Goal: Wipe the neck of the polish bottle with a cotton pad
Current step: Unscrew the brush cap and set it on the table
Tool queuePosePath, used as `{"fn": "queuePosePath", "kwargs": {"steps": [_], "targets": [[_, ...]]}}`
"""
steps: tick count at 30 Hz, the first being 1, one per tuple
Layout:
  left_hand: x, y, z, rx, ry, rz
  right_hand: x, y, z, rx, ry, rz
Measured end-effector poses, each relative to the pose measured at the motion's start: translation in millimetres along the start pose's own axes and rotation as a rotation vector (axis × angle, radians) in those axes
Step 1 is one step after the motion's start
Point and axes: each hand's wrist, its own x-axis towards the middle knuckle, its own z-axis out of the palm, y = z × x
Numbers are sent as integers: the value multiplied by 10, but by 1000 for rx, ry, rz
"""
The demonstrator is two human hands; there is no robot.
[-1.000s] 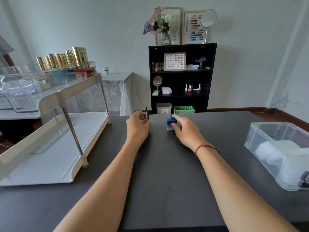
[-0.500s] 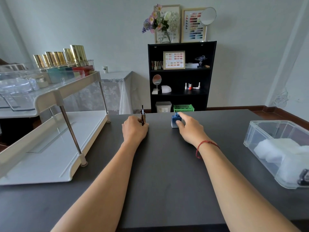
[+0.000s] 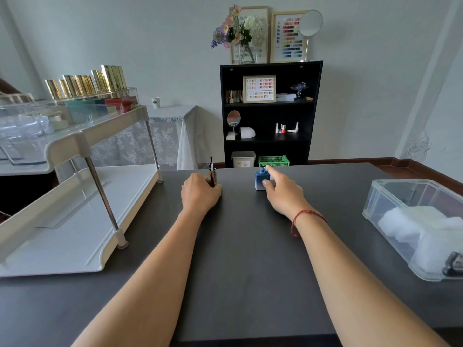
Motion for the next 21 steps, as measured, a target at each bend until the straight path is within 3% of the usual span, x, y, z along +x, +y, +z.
{"fn": "queuePosePath", "kwargs": {"steps": [13, 21], "targets": [[-52, -32, -16, 59, -5, -1, -151, 0, -68, 124, -18, 80], [-586, -43, -86, 408, 28, 56, -721, 35, -305, 32, -8, 118]]}}
